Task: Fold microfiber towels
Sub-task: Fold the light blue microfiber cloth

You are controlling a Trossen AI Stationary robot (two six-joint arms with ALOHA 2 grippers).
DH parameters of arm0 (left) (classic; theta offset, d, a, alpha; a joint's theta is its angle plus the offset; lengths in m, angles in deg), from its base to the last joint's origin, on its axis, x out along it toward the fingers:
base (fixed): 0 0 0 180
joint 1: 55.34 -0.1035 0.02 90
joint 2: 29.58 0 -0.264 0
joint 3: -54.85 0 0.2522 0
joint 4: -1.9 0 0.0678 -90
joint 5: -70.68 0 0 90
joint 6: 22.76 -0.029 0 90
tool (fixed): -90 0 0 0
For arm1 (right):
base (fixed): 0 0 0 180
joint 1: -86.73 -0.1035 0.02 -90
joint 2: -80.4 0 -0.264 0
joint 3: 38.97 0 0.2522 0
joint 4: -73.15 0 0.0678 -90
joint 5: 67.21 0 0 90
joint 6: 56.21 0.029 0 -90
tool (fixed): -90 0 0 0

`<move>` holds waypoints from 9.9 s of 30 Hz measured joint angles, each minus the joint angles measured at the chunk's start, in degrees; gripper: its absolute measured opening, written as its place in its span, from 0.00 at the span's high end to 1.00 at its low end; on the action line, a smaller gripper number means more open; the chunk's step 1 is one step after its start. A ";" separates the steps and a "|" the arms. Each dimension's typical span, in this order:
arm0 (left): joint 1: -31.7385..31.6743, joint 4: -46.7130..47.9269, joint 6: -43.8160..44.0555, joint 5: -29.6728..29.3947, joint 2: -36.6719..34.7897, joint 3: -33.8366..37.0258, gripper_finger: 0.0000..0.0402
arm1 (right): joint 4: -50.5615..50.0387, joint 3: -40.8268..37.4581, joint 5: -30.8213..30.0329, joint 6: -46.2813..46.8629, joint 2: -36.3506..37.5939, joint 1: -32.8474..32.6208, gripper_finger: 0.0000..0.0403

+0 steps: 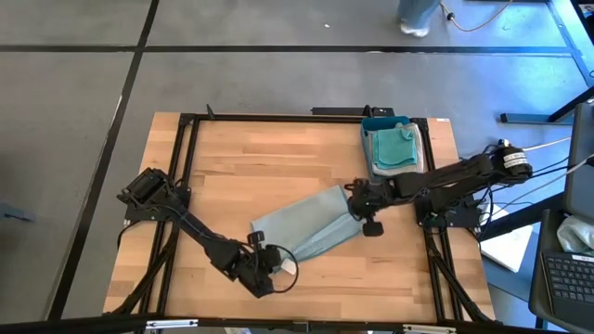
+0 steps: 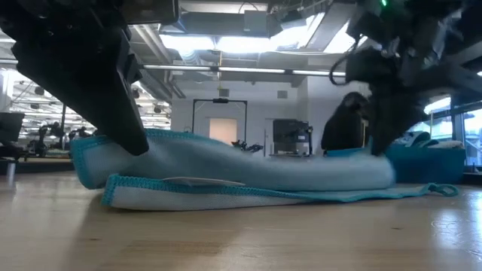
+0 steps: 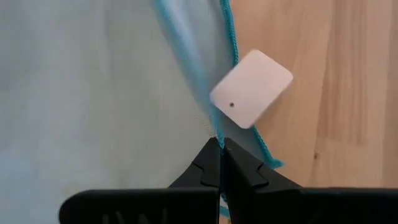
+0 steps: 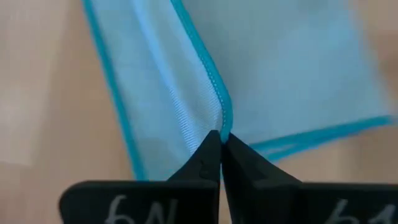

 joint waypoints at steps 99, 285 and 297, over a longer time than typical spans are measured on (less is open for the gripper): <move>-11.77 -7.15 -17.46 1.49 -15.91 19.89 0.58 | 49.85 -10.21 -14.92 22.88 -13.88 -7.62 0.62; 17.45 -19.56 -79.64 -25.80 -4.31 19.93 0.55 | -0.52 54.76 -29.94 22.90 -51.49 -30.14 0.62; 17.47 -19.60 -71.53 -24.79 -4.33 19.91 0.55 | -0.41 54.77 -29.92 23.06 -51.49 -30.14 0.62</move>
